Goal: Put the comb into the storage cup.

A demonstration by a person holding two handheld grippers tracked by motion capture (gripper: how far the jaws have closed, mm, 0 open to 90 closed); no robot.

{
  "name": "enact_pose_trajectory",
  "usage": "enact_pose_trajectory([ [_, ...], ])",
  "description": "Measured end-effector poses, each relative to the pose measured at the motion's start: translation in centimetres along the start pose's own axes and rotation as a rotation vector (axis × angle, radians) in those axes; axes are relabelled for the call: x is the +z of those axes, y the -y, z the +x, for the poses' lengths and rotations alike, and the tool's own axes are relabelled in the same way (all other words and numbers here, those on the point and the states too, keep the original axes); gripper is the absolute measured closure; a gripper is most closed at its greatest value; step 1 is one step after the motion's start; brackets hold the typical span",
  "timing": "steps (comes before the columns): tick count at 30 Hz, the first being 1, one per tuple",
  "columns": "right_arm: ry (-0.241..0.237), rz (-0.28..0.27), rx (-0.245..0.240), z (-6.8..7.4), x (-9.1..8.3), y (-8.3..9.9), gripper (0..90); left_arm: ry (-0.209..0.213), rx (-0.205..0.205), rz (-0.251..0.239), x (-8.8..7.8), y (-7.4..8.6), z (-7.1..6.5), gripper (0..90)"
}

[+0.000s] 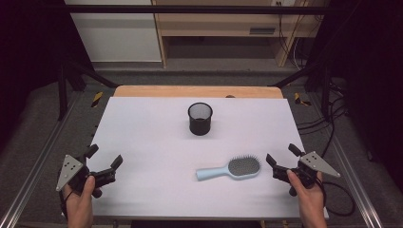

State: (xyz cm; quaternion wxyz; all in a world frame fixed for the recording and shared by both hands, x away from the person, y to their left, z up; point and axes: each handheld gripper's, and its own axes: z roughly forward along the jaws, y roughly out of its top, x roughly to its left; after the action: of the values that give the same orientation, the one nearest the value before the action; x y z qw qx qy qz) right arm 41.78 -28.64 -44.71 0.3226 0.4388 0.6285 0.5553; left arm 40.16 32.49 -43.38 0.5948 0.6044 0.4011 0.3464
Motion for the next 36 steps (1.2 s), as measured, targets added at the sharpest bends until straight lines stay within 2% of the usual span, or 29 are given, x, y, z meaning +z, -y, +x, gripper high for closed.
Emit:
enact_pose_trajectory([
  [13, 0.036, 0.023, 0.027, -0.14, 0.05, 0.05, 5.8, 0.009, 0.008, 0.011, 0.12, 0.02, -0.23, 0.7],
  [17, 0.048, 0.034, 0.032, -0.05, 0.01, 0.05, 8.9, 0.01, 0.007, 0.015, 0.15, 0.04, -0.23, 0.7],
  [21, 0.063, 0.038, 0.028, 0.02, -0.14, -0.06, 18.3, 0.009, 0.007, 0.018, 0.15, 0.05, -0.23, 0.7],
  [27, 0.073, 0.006, 0.018, 0.12, -0.7, -0.53, 36.5, 0.014, 0.003, 0.019, 0.19, 0.06, -0.28, 0.8],
  [36, 0.156, 0.057, -0.032, -0.06, -0.85, -0.42, 61.0, 0.011, 0.008, 0.026, 0.22, 0.09, -0.32, 1.0],
])
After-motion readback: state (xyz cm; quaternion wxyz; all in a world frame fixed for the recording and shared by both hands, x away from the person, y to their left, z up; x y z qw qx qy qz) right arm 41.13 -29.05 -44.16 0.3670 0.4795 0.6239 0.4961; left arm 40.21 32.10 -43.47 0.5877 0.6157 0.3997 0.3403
